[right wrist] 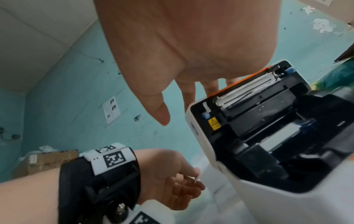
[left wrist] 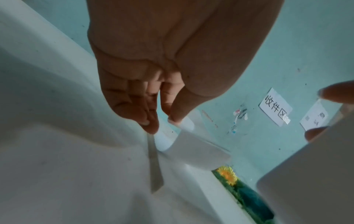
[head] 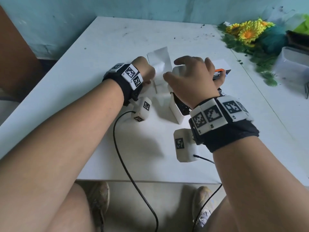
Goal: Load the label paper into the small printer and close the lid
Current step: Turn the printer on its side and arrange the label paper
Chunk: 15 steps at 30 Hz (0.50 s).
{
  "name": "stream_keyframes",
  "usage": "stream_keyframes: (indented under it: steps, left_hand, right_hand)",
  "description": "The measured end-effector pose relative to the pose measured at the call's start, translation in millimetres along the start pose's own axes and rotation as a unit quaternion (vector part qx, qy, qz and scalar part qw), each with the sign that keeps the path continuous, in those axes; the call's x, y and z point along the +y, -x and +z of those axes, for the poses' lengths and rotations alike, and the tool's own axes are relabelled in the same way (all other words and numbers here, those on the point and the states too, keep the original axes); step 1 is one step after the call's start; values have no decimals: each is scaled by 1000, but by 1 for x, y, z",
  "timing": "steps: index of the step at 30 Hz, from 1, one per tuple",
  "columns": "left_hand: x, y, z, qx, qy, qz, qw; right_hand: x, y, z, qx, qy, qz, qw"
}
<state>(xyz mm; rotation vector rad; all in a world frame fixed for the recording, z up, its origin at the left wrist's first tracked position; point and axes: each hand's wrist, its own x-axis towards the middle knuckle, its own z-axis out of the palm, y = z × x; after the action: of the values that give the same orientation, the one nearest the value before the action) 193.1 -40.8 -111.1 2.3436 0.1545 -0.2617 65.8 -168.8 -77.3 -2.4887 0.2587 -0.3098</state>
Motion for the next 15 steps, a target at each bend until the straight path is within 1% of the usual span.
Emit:
stream_keyframes:
  steps: [2, 3, 4, 5, 6, 7, 9, 11, 13, 15]
  left_hand:
    - [3, 0, -3, 4, 88, -18, 996]
    - [4, -1, -6, 7, 124, -20, 992]
    - [5, 0, -10, 15, 139, -13, 990]
    - [6, -1, -13, 21, 163, -1, 986]
    - [6, -2, -15, 21, 179, 9, 984]
    - [6, 0, -16, 17, 192, 7, 981]
    - [7, 1, -17, 6, 191, 4, 982]
    - [7, 2, -15, -1, 169, 8, 986]
    - [3, 2, -16, -1, 153, 32, 988]
    - [-2, 1, -19, 0, 113, 67, 991]
  right_hand:
    - [-4, -6, -4, 28, -95, 11, 995]
    - [-6, -9, -7, 42, -148, 12, 988]
    - [-8, -13, -9, 55, -198, 10, 979]
    - [-8, -16, -10, 65, -236, 9, 970]
    - [-8, -19, -10, 73, -255, 9, 964]
    - [-7, -22, -9, 79, -263, 6, 962]
    - [-3, -26, -5, 83, -257, -6, 963]
    - [0, -29, 0, 76, -225, -13, 971]
    - [-1, -33, 5, 69, -168, 1, 983]
    - [-1, -36, 9, 59, -111, 18, 992]
